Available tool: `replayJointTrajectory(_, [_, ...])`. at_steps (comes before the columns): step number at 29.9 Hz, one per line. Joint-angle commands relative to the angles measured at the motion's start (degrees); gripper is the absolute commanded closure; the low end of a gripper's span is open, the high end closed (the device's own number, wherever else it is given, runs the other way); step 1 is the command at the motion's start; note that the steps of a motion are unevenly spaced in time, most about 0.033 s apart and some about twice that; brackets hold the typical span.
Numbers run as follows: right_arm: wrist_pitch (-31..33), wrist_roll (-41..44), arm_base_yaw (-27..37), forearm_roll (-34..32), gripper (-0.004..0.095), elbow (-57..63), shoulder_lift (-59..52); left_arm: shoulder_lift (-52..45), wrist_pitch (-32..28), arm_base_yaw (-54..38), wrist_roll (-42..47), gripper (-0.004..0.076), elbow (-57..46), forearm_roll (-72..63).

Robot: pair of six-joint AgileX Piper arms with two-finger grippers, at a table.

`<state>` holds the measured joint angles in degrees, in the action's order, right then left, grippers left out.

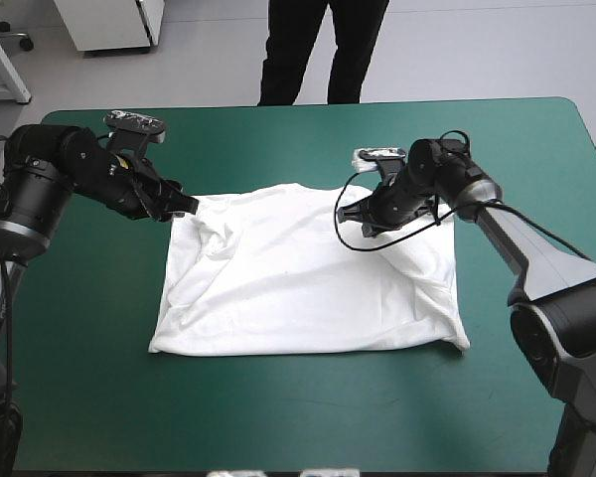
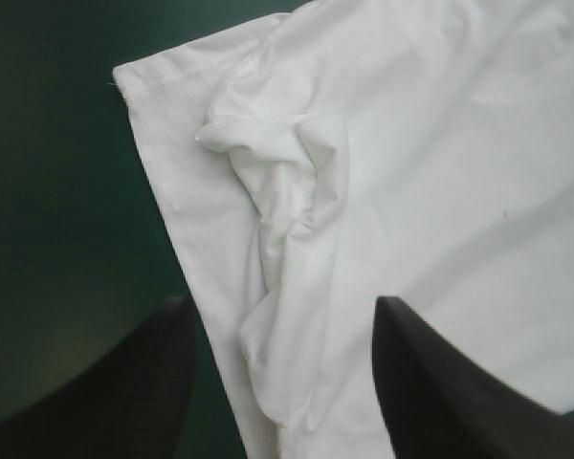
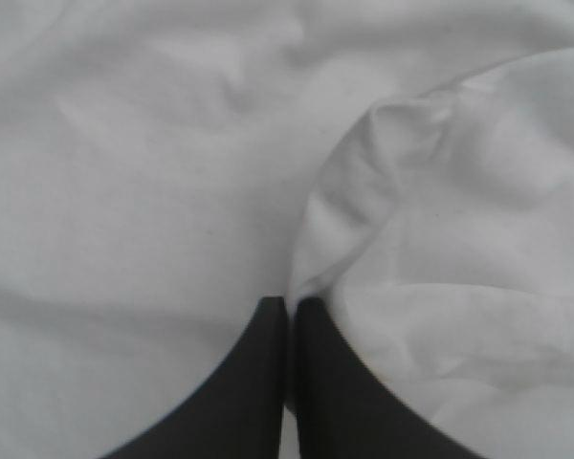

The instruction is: Fold the cloth

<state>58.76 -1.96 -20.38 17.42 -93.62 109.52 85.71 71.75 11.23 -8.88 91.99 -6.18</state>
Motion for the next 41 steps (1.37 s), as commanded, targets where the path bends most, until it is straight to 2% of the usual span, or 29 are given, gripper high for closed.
replayJointTrajectory(1, [-2.1, 0.0, -1.4, 1.0, 0.0921, -1.8, -0.7, -2.3, 1.5, 0.1, 1.1, 0.0323, 1.8, -1.2])
replayJointTrajectory(5, [-1.7, 0.0, -1.6, 1.1, 0.0905, -1.8, 2.0, -2.3, 1.3, 0.1, 1.1, 0.0323, 1.8, -1.3])
replayJointTrajectory(8, [0.2, -0.3, -1.6, 1.2, 0.0772, -1.8, 3.1, -2.3, 1.3, 0.1, 1.1, 0.0323, 1.8, -1.6])
replayJointTrajectory(12, [3.0, -0.3, -1.6, 1.0, 0.0498, -2.6, 3.0, -2.3, 1.3, 0.1, 1.1, 0.0323, 1.8, -1.6])
replayJointTrajectory(14, [4.9, -0.3, -1.6, 0.3, 0.0430, -4.0, 2.1, -2.3, 1.4, 0.1, 1.1, 0.0323, 1.8, -1.6])
replayJointTrajectory(21, [6.8, 2.0, -1.6, -5.2, 0.0421, -5.8, -8.0, -3.6, 2.0, 0.1, 3.5, 0.0323, 1.8, -1.2])
replayJointTrajectory(27, [11.0, 4.1, -1.5, -11.8, 0.0422, -5.8, -17.1, -6.5, 2.0, 0.1, 7.2, 0.0323, 0.0, 6.2])
replayJointTrajectory(31, [11.9, 6.4, -1.5, -14.8, 0.0421, -5.4, -21.2, -8.7, 2.0, 0.1, 8.0, 0.0323, -5.8, 5.3])
replayJointTrajectory(35, [11.9, 9.6, -1.5, -15.6, 0.0421, -3.3, -24.1, -11.4, 2.0, 0.1, 9.7, 0.0322, -14.5, 6.2])
replayJointTrajectory(41, [11.6, 11.4, -1.5, -15.4, 0.0422, -0.7, -25.4, -12.8, -1.0, 0.1, 10.3, 0.0321, -25.9, 5.6])
